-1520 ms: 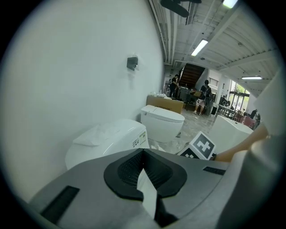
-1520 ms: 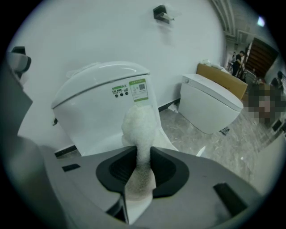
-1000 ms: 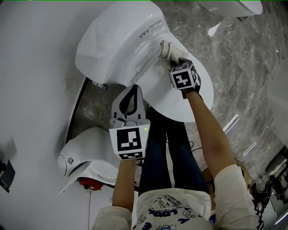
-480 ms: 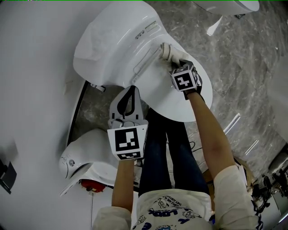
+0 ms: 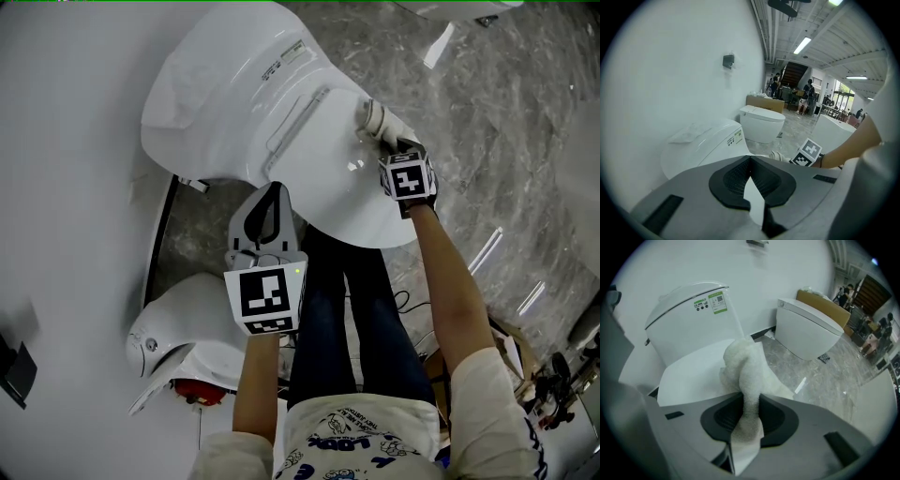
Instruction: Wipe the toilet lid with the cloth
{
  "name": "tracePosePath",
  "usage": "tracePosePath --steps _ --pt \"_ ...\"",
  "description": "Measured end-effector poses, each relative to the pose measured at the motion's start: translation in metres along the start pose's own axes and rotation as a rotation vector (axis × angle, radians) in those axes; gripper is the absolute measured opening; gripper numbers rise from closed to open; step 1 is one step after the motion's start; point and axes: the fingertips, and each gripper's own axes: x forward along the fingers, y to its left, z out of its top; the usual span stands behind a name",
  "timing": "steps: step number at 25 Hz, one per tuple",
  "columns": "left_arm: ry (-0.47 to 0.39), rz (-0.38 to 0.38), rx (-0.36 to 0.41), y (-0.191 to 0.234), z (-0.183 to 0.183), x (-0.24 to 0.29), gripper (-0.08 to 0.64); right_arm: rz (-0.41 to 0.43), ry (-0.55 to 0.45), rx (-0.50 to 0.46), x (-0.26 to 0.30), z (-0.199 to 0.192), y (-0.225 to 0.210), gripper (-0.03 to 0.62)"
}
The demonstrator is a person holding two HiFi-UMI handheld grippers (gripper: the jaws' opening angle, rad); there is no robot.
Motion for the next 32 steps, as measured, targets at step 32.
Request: tracePosePath --steps 32 --pt "-0.003 -0.087 0.034 -0.062 -0.013 -0.02 0.003 -0.195 0.073 0.612 -0.071 -0.23 -0.06 0.087"
